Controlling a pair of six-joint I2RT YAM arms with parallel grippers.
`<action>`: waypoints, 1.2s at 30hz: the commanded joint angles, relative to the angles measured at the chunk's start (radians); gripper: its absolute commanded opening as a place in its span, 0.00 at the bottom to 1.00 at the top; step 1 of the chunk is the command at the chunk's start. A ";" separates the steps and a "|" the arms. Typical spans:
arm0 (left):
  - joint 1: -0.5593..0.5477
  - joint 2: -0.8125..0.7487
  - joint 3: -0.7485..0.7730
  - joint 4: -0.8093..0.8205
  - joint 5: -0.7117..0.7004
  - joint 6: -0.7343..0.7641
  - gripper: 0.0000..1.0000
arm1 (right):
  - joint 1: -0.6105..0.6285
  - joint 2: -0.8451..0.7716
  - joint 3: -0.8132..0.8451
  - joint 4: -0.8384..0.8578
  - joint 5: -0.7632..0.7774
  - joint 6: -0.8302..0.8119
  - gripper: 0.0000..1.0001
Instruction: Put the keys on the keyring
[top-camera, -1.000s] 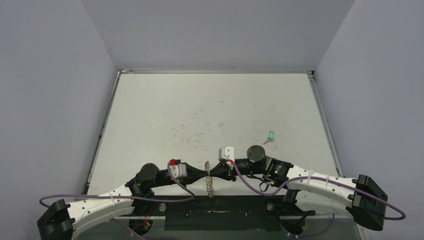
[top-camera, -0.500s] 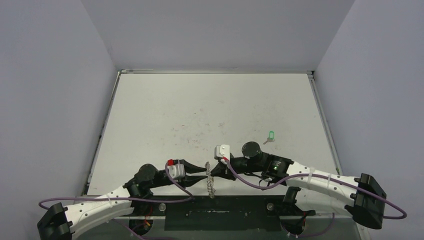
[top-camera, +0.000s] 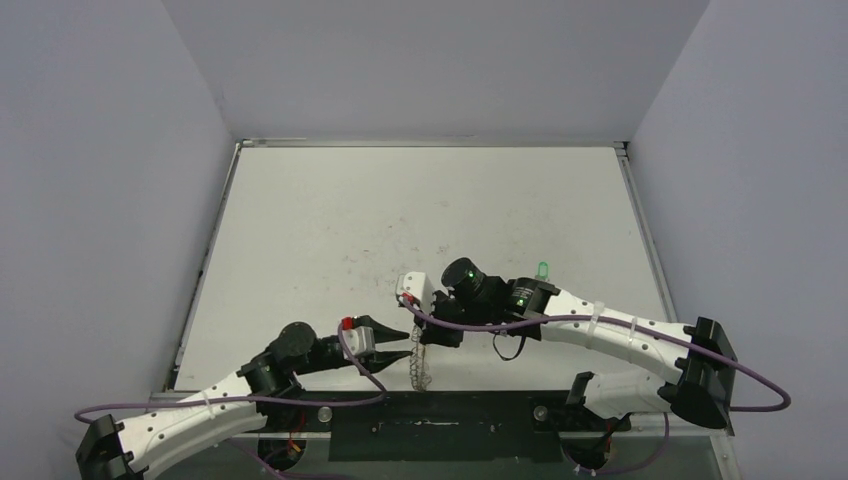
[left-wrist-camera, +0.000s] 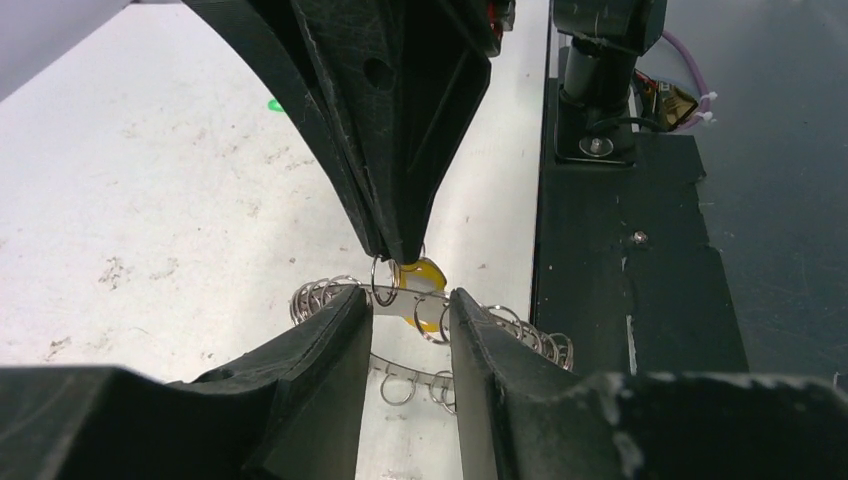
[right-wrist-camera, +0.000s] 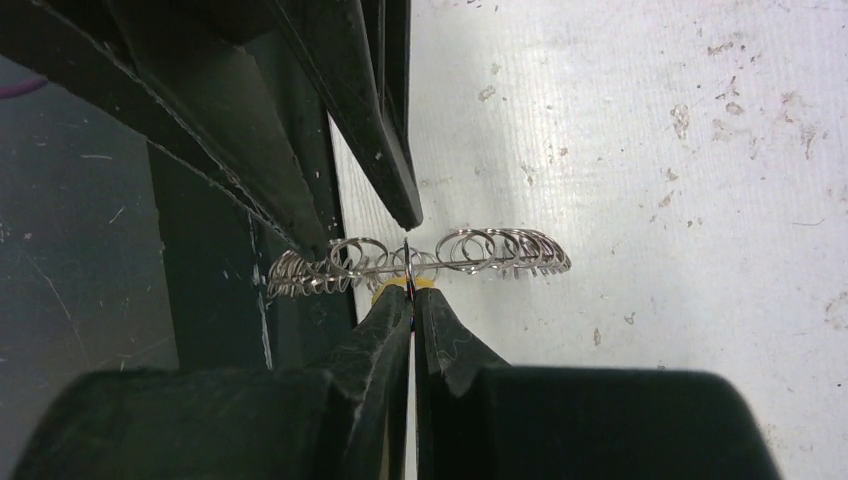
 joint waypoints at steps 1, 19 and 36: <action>-0.005 0.039 0.060 -0.013 0.001 0.016 0.33 | 0.028 0.032 0.084 -0.068 0.039 0.009 0.00; -0.005 0.139 0.092 -0.013 0.020 0.041 0.00 | 0.070 0.073 0.116 -0.059 0.053 0.005 0.00; -0.005 0.003 -0.050 0.243 -0.051 -0.086 0.00 | -0.014 -0.158 -0.145 0.285 -0.029 0.053 0.36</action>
